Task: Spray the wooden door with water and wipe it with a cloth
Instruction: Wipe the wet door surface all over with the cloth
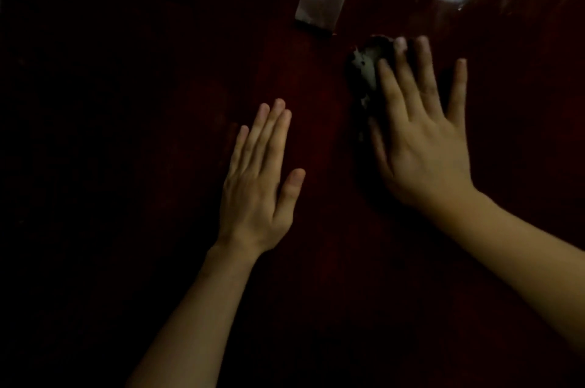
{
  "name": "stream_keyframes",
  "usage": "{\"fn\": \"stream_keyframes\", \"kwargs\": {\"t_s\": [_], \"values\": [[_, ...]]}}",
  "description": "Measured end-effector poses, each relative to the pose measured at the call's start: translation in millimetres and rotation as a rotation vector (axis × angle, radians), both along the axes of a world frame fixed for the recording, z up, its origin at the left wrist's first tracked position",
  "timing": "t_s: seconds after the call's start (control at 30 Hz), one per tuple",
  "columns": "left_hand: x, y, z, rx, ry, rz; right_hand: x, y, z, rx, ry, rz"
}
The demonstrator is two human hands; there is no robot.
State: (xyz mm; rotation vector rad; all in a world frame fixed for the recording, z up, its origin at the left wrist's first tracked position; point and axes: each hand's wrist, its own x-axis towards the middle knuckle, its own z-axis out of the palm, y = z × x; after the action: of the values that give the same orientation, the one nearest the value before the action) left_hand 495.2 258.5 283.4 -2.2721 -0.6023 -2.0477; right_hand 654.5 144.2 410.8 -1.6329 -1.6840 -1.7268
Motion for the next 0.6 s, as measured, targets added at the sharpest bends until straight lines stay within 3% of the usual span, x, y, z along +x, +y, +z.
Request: {"fn": "stream_keyframes", "kwargs": {"t_s": [0.13,0.27,0.4,0.6], "values": [[-7,-3,-1,-0.042,0.01,-0.109,-5,-2,-23,-0.08,-0.02,0.009],[-9,-5,-4,-0.103,-0.024,-0.188,0,0,-49,-0.168,-0.172,0.008],[-15,-12,-33,-0.193,-0.113,-0.351,7,-3,-50,-0.123,-0.196,0.063],[-21,-23,-55,-0.294,-0.057,-0.313,-2,-9,-43,-0.189,-0.161,0.046]]}}
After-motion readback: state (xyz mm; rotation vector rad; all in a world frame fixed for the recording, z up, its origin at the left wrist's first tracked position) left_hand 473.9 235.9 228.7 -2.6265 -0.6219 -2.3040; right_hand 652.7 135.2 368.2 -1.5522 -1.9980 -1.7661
